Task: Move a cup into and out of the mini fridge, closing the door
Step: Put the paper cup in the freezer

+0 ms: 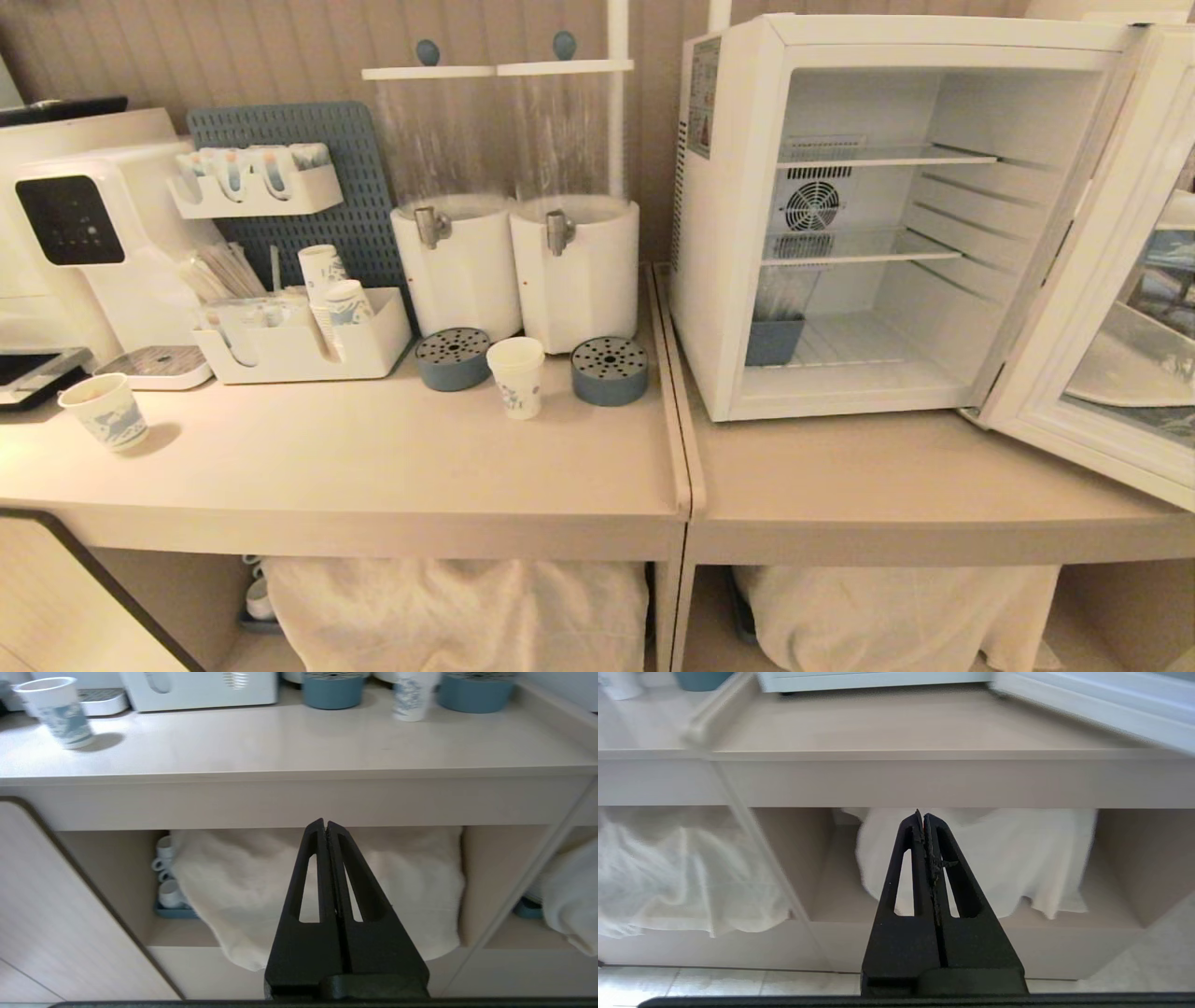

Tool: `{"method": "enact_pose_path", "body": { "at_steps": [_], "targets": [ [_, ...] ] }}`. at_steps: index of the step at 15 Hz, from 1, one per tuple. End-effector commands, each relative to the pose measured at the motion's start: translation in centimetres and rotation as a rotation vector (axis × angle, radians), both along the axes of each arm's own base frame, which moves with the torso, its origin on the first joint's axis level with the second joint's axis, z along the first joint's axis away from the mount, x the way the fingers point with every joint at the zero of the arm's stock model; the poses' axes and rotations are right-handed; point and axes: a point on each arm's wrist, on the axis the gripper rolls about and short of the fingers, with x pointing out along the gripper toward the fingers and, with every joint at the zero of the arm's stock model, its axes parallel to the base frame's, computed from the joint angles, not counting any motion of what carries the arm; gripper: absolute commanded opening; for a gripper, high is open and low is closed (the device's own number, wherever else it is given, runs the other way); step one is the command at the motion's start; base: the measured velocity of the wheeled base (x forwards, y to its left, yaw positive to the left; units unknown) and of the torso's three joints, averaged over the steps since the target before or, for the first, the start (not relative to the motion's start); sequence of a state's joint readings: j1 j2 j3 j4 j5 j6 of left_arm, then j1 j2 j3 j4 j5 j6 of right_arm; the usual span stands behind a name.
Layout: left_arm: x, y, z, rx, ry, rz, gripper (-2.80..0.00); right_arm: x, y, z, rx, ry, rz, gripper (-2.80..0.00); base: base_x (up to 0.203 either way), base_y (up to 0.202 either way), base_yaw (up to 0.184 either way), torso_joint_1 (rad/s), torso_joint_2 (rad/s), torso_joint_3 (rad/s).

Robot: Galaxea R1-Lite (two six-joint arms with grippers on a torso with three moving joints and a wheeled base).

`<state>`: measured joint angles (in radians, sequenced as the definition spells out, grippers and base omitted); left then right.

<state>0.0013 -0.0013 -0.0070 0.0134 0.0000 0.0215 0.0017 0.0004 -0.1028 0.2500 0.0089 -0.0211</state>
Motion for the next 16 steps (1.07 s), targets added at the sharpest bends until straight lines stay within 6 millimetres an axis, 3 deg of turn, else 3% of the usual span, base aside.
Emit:
{"method": "enact_pose_path", "body": {
  "at_steps": [1,16],
  "targets": [
    [0.00,0.00,0.00,0.000,0.000,0.000,-2.80,0.01,0.00,-0.01,0.000,0.003,0.000,-2.80,0.000,0.190,-0.001,0.005,0.00,0.002],
    [0.00,0.00,-0.03,-0.007,0.001,0.000,-2.80,0.01,0.00,-0.01,0.000,0.003,0.000,-2.80,0.000,0.190,0.001,0.003,0.00,0.003]
  ]
}}
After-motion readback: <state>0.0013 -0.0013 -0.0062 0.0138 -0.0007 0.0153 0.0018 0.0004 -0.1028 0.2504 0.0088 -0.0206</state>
